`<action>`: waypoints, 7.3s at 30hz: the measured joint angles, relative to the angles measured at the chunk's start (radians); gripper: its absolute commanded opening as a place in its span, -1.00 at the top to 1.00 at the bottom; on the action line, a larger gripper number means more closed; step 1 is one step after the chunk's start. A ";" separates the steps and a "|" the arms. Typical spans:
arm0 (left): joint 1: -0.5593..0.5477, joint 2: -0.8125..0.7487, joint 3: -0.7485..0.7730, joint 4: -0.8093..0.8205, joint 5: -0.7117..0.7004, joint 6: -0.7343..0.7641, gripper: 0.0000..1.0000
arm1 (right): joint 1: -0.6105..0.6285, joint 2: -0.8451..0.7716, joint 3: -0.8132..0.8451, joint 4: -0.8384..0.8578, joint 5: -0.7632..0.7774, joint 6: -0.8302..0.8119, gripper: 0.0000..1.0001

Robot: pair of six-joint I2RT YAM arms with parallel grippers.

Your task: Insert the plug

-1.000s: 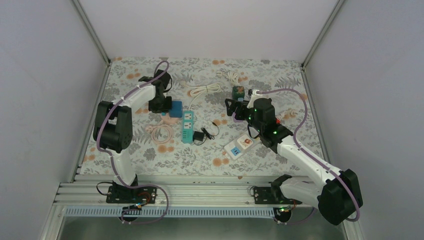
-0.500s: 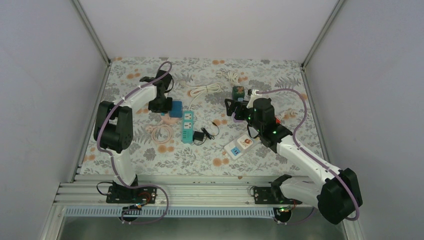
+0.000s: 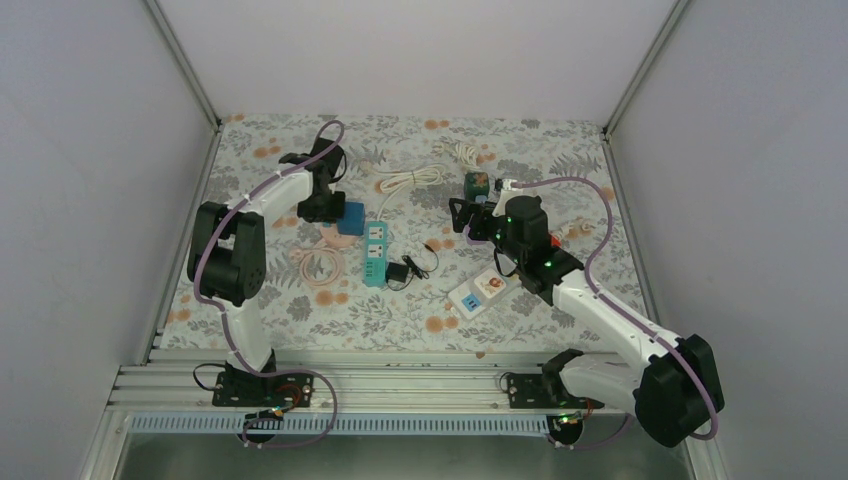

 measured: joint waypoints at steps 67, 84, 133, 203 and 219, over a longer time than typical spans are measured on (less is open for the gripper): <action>-0.004 -0.010 -0.026 0.008 -0.016 0.021 0.95 | 0.000 0.018 -0.001 0.015 -0.005 0.000 -1.00; -0.004 -0.015 -0.065 0.077 -0.013 0.028 0.95 | 0.000 0.023 -0.001 0.016 -0.005 0.000 -1.00; 0.015 0.024 0.034 -0.034 0.012 0.029 0.95 | 0.000 0.031 -0.001 0.015 -0.005 0.000 -1.00; 0.049 -1.001 -0.564 0.567 0.311 -0.050 -0.53 | 0.299 0.682 0.400 -0.432 -0.106 -0.461 -0.24; 0.049 -0.974 -0.564 0.566 0.343 -0.051 -0.54 | 0.336 0.785 0.475 -0.435 -0.100 -0.565 0.17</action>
